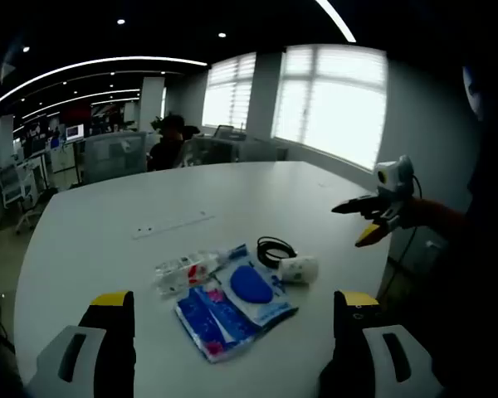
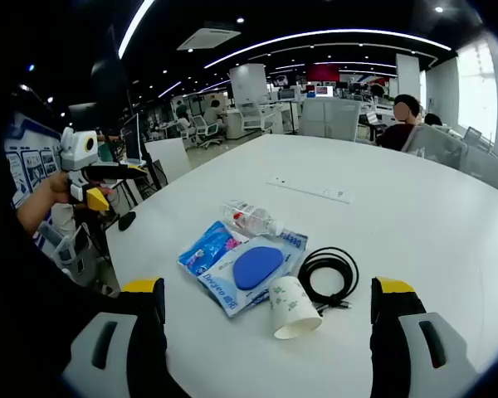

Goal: Arrange the tabletop items into an orderly group along one side of the table until the central work area is clear of visible clutter.

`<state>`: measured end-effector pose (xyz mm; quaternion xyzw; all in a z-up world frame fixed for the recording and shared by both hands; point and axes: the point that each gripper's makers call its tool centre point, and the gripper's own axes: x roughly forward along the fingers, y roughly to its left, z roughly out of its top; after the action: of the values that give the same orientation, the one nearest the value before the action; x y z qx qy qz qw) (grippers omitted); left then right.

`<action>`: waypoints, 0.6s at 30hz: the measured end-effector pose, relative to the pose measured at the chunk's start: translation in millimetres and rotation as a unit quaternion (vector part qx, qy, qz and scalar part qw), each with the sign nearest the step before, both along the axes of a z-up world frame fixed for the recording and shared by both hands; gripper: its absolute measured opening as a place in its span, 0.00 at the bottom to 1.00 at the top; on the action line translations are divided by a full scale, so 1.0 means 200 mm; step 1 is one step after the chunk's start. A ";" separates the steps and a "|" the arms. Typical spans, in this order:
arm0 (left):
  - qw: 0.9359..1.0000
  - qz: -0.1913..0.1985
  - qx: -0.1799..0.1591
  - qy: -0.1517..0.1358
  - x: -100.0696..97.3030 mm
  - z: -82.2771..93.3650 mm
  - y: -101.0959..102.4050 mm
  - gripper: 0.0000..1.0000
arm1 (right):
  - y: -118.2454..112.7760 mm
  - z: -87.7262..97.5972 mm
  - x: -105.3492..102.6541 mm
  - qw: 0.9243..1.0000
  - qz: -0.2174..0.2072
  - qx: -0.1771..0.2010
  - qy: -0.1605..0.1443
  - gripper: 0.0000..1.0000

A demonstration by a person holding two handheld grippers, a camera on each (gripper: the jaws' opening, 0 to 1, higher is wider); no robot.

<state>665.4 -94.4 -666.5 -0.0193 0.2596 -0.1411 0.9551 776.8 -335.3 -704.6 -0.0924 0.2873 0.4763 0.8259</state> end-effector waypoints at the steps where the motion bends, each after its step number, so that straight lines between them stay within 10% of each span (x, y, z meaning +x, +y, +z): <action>1: 1.000 -0.002 0.000 0.000 0.00 0.00 0.00 0.99 | 0.00 0.00 0.00 1.000 0.000 0.000 -0.002 1.00; 18: 1.000 -0.007 0.005 0.004 -0.01 0.00 -0.01 0.98 | 0.00 0.00 -0.01 1.000 0.005 0.002 0.000 1.00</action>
<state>664.3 -95.9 -667.0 -0.0133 0.2647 -0.1468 0.9530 775.1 -335.6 -705.4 -0.0923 0.2859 0.4808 0.8237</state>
